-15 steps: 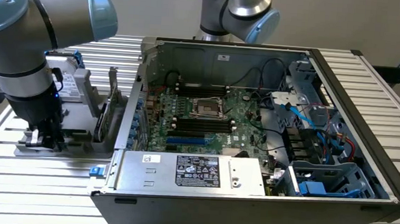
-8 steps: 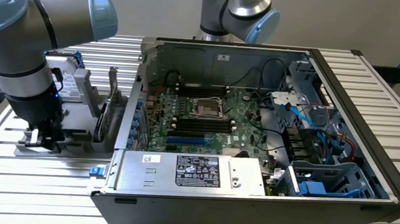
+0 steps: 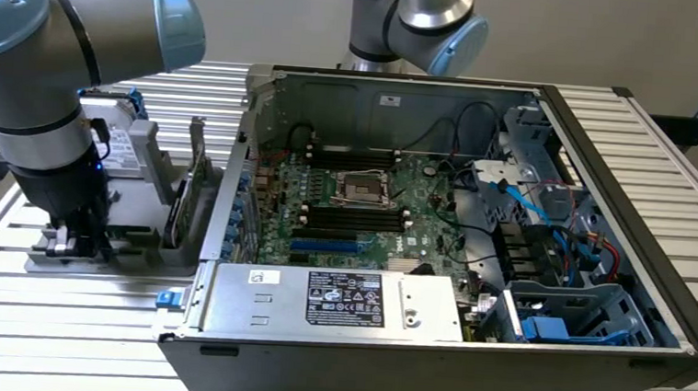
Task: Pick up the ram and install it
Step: 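Pick up the ram and move it above insertion slot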
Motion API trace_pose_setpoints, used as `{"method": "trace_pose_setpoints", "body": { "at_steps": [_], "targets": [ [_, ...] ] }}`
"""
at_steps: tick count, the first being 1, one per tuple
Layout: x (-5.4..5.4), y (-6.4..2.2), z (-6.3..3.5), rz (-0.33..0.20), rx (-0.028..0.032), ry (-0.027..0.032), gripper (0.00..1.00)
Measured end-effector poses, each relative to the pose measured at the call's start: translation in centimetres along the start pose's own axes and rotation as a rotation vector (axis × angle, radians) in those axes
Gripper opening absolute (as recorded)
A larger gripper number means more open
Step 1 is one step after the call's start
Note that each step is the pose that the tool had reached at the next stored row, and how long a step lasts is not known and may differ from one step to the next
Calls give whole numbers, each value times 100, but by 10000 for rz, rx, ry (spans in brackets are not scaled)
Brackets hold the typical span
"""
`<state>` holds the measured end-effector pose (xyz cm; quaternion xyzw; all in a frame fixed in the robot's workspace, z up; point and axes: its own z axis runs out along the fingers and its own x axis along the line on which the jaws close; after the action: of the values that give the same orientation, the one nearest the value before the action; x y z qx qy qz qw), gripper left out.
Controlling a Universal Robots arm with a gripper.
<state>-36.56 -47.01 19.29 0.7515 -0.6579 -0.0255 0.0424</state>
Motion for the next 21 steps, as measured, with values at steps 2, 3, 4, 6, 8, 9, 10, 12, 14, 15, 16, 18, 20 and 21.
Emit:
{"method": "trace_pose_setpoints", "body": {
  "at_steps": [2,3,4,6,8,9,10,12,14,15,16,18,20,21],
  "targets": [
    [0,0,0,0,1,0,18],
    [0,0,0,0,0,0,18],
    [0,0,0,0,1,0,14],
    [0,0,0,0,0,0,14],
    [0,0,0,0,0,0,14],
    [0,0,0,0,0,0,14],
    [0,0,0,0,0,-1,14],
    [0,0,0,4,0,0,14],
    [0,0,0,20,0,-2,14],
    [0,0,0,34,-1,-3,14],
    [0,0,0,52,-1,-5,14],
    [0,0,0,101,-1,-10,14],
    [0,0,0,163,-2,-16,14],
    [0,0,-1,194,-1,-20,14]
  ]
}}
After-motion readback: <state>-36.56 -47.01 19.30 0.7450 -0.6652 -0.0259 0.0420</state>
